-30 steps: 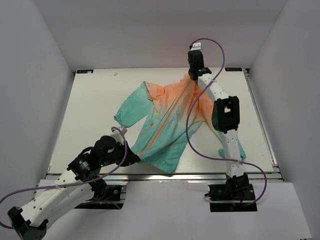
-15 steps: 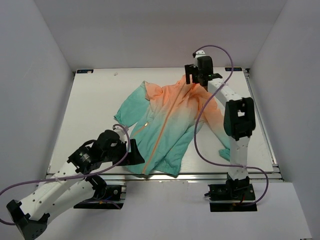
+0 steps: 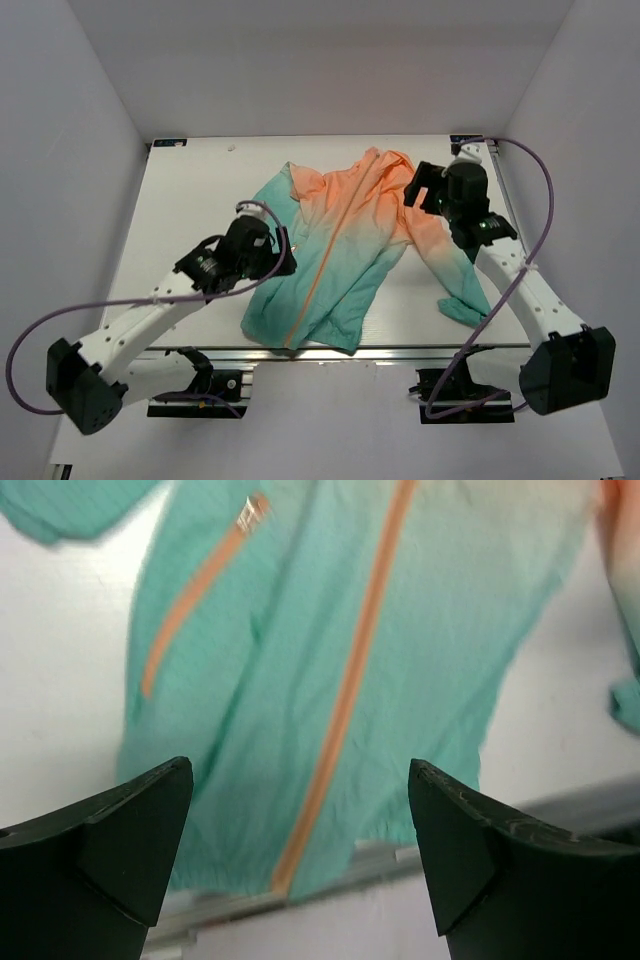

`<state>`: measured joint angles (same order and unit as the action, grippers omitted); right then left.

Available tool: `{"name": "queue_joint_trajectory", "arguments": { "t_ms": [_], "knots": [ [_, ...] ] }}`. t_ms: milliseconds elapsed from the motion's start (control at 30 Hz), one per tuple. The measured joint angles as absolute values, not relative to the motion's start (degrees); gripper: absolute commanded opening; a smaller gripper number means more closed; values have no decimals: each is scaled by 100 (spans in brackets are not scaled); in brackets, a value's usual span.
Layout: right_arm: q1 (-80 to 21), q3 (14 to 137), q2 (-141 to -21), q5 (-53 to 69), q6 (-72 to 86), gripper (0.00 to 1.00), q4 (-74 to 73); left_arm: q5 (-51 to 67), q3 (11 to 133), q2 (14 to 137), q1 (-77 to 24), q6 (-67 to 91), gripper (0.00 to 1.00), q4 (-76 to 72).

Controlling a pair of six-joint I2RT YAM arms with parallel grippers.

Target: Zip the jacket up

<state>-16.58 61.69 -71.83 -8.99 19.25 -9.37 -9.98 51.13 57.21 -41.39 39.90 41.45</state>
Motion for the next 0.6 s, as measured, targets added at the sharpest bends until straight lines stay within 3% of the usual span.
{"name": "queue_joint_trajectory", "arguments": {
  "t_ms": [133,333,600],
  "knots": [
    [-1658,5290,-6305,-1216,2130,89,-1264,-862,5457,6528,-3039,3559,98,3352],
    [-1656,4613,-5133,-1599,2196,89,-1625,-703,5199,6267,-764,3293,98,2263],
    [-1658,4202,-4692,-2032,2355,90,-1785,-821,4014,4560,-558,2947,98,1326]
  ]
}}
